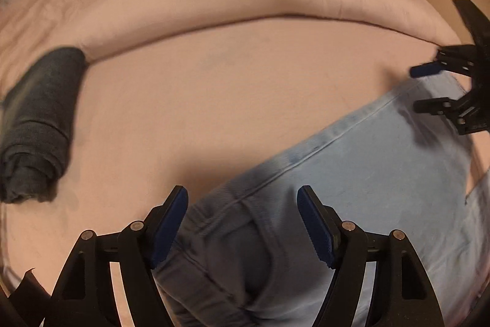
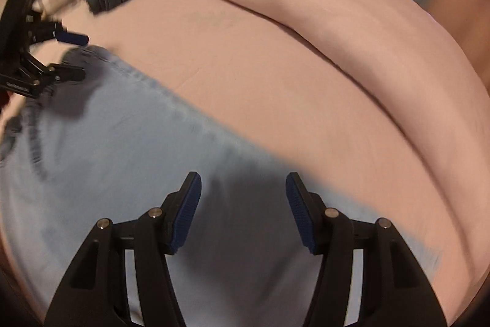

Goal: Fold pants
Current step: 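Grasp the jeans waistband with the left gripper while the right gripper grasps the waistband edge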

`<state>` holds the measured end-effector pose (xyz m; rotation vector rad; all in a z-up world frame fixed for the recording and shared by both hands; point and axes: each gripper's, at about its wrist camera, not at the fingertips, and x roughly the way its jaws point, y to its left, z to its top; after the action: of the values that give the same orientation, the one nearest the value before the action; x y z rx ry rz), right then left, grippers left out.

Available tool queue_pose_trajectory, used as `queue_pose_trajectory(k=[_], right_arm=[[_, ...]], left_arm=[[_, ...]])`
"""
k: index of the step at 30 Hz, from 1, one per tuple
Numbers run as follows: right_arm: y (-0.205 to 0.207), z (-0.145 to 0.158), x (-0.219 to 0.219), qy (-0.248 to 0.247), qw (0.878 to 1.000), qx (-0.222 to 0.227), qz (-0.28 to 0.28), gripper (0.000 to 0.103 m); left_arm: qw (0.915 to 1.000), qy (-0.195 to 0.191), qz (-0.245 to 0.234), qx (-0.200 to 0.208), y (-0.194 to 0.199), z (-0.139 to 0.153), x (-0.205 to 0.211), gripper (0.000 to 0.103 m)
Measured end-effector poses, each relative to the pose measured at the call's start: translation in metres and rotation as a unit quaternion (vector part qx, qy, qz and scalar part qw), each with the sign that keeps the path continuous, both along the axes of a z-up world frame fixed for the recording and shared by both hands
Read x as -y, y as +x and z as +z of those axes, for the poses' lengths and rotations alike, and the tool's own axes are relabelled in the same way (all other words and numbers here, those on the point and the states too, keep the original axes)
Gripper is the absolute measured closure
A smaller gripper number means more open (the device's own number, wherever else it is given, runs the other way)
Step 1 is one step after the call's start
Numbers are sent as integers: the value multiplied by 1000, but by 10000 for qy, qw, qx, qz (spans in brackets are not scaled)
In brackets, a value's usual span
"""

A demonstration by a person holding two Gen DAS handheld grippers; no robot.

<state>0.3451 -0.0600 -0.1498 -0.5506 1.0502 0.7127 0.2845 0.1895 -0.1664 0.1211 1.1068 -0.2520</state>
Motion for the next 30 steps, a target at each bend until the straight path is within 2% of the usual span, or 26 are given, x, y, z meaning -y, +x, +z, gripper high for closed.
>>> queue_pose_trajectory(k=[3,4,6,7,9,11,12,13,15,16,17,18,19,21,23,25,28,30], right_arm=[[10,-11,-35,-120,9985,-173,497,48],[12,-16,-45,-113,9973,-325,649,49],[14,-31,-63,-294,9944,-560,843,66],[14,-38,-70,-421,9928,-653,912,73],[7,-34,-82,-433,9919,-501,1082,92],[3,-31,-89,-607,9909,-347,1153,95],[1,-28,-93,-669,9905,-229,1180,96],[1,-26,-94,-685,9907,-156,1165,96],[7,-26,-98,-666,9932,-109,948,96],[10,-28,-98,-639,9943,-151,837,95],[12,-35,-104,-674,9949,-281,691,93],[12,-39,-111,-721,9948,-322,640,90],[12,-36,-113,-745,9947,-282,649,89],[14,-25,-113,-678,9951,-321,649,82],[19,-3,-95,-449,9967,-311,597,71],[33,8,-76,-545,9980,-157,295,66],[48,0,-40,-969,9947,-272,-232,66],[53,-13,-16,-1172,9904,-531,-502,66]], left_arm=[[9985,-328,-168,-393,9,-9,-14,29],[9981,-309,-186,-493,11,-14,-17,29],[9970,-254,-234,-690,15,-22,-19,42],[9969,-238,-282,-692,15,-23,-18,43],[9973,-283,-435,-530,8,-18,-15,63],[9979,-296,-489,-292,-1,-9,-14,71],[9983,-325,-473,-109,-5,-4,-18,78],[9990,-323,-298,54,-7,-1,-25,79],[9977,-669,8,-115,-7,-8,-42,76],[9976,-648,45,-242,-9,-14,-43,76],[9988,-392,-2,-286,-11,-20,-37,70],[9997,-65,-56,-250,-16,-21,-31,58],[9997,122,-59,-190,-19,-19,-30,52],[9999,73,-8,-153,-25,-13,-37,40],[9997,-86,67,-215,-35,-9,-47,38],[9998,15,40,-212,-44,-10,-49,38],[9993,-40,22,-377,-51,-18,-50,38],[9990,-16,89,-428,-45,-19,-53,38]])
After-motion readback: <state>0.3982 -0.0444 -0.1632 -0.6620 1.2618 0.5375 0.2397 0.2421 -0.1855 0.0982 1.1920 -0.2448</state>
